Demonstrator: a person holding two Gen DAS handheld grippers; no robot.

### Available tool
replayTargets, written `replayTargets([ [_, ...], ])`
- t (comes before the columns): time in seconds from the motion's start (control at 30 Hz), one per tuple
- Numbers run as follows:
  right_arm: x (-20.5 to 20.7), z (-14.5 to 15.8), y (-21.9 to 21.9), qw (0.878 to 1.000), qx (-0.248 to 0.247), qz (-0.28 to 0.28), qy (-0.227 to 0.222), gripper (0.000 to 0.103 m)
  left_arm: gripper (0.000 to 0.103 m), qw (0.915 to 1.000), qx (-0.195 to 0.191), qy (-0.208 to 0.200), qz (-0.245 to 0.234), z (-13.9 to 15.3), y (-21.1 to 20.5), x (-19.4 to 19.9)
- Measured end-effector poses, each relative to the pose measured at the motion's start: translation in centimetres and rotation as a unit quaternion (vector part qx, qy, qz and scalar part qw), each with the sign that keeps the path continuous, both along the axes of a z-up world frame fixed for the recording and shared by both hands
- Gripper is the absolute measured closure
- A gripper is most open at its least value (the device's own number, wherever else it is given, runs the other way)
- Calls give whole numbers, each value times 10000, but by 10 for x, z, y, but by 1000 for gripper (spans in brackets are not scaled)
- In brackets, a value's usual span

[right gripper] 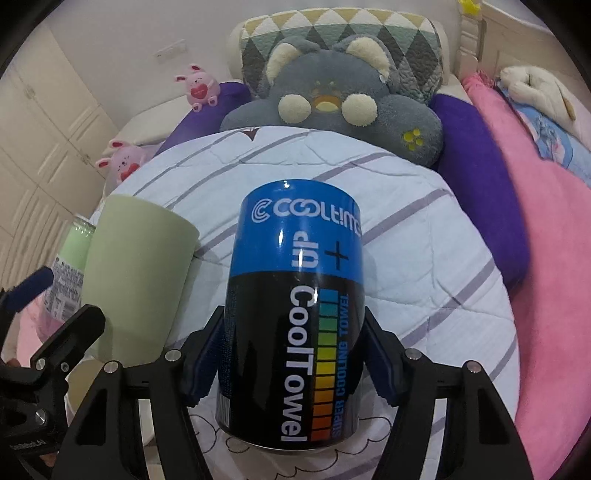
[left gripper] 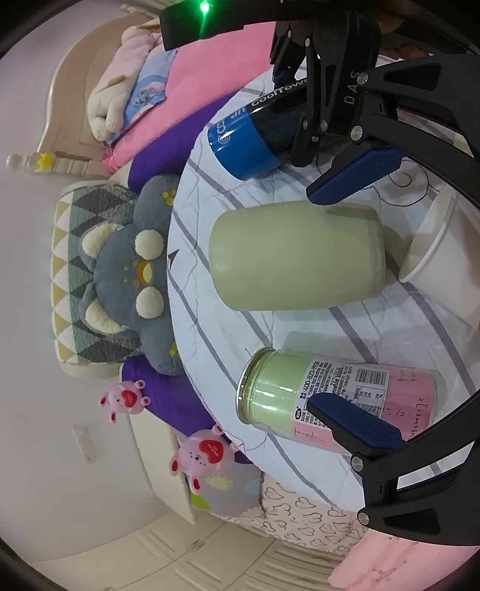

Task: Flip cup upright
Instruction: 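Close the right tool on the blue CoolTowel can and lift it, then carry the held can with the right tool toward the left tool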

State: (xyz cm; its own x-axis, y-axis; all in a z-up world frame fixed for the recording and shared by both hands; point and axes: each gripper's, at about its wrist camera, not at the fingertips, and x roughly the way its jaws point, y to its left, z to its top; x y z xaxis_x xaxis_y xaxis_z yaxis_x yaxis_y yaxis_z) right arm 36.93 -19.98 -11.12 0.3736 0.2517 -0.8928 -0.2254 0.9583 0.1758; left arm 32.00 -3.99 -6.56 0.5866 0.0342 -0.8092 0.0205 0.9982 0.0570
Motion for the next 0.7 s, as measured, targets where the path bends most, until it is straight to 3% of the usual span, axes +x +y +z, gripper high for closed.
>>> replayTargets([
  [0.33, -27, 33, -5, 9986, -243, -79, -454, 35, 0, 9997, -73, -204, -97, 23, 2, -26],
  [0.7, -70, 71, 6, 9955, -109, -65, -942, 35, 0, 9973, -431, -587, 121, 56, 38, -85],
])
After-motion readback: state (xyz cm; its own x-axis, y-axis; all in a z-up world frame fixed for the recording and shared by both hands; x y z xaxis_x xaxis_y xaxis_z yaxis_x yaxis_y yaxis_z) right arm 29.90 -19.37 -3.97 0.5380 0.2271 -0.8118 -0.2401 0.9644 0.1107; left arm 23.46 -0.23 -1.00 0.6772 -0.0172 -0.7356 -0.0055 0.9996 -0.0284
